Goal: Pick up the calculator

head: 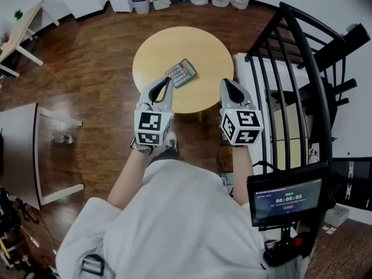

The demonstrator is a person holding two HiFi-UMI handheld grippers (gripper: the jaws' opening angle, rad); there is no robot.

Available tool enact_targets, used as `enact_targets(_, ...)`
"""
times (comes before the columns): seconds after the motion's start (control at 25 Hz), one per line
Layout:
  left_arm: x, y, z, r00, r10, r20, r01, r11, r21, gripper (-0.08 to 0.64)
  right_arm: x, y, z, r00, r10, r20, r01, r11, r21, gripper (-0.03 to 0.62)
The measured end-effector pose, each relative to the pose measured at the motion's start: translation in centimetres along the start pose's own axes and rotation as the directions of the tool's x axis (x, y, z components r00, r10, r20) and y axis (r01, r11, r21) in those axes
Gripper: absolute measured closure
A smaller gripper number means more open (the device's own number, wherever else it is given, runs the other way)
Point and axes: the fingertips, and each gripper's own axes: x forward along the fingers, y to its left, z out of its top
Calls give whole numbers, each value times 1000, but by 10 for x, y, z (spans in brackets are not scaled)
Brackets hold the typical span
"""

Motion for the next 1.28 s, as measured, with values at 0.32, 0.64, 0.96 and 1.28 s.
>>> enact_targets(0.32,34,43,-7,997,-77,12,78,994,-74,458,56,15,-6,992,0,-129,4,1000,29,589)
enact_targets(0.64,59,80,-47,987,-86,-134,67,988,-141,437,94,25,-21,977,32,-211,-21,998,54,528)
enact_targets(0.96,92,94,-85,973,-106,-205,62,976,-208,416,128,6,-43,961,20,-274,2,997,80,528)
enact_targets(1.28,84,84,-109,944,-147,-297,82,972,-222,414,125,21,-62,937,59,-344,-29,995,92,482)
